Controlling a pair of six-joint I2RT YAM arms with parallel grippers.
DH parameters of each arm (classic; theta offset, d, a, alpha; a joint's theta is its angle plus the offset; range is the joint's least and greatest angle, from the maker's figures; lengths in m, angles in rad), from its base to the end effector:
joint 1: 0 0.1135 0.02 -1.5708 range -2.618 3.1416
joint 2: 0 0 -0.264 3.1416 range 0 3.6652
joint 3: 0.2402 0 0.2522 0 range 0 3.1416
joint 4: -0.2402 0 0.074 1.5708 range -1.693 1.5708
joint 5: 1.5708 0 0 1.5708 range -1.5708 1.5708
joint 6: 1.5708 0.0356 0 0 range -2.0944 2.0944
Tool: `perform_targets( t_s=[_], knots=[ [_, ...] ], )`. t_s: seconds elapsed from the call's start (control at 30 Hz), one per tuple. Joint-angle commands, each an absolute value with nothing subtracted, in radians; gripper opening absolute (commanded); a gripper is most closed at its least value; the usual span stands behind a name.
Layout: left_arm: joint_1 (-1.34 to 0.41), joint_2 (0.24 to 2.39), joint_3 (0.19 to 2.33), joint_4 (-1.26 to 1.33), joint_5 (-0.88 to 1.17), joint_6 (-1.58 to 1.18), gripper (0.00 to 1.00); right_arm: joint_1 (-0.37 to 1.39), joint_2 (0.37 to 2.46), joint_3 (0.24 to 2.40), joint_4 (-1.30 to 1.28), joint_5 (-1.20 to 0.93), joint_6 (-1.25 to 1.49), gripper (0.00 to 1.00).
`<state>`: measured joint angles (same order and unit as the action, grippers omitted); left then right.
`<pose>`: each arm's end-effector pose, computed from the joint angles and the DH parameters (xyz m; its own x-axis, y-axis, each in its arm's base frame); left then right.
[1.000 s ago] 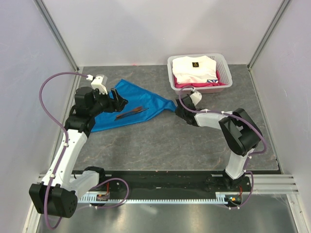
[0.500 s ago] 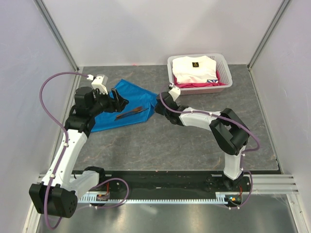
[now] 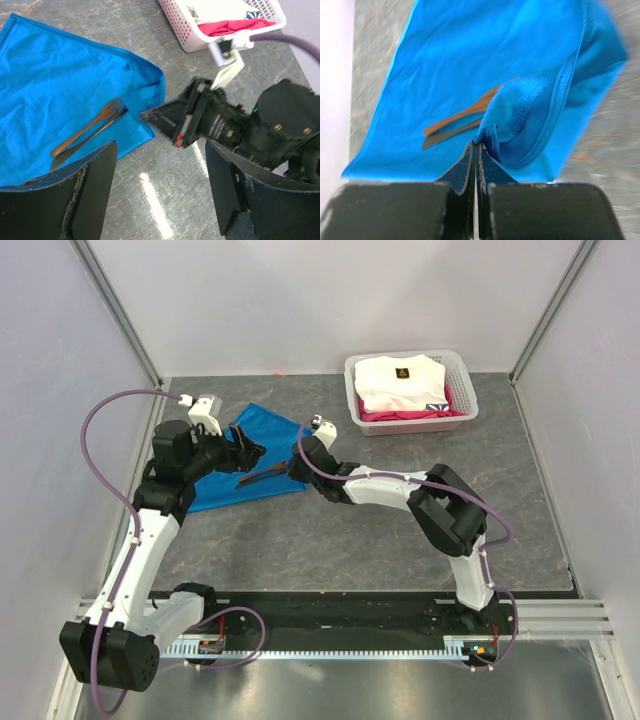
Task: Fold the napkin, place the utensils inside, and roll it up
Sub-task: Fold the napkin
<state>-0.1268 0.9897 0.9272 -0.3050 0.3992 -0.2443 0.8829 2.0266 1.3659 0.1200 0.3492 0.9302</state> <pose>0.2194 -0.0419 0.3404 -0.4610 -0.1659 -0.8717 0.3760 0.8533 -0.3612 0.3006 0.3465 0.1923 -0.6280 0.4223 -0.6536 -0.0605 0.8109 0.5821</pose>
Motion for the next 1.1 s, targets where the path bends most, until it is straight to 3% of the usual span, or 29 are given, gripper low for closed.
perform_targets(
  t_s=[0.0,1.07],
  knots=[
    [-0.132,0.976,0.927,-0.265,0.422,-0.279,0.79,0.911,2.078,1.457,0.169,0.282,0.907,0.0],
    [-0.135,0.986,0.923,-0.261,0.436,-0.285,0.79,0.985,2.217,1.62,0.199,0.057,0.795,0.0]
  ],
)
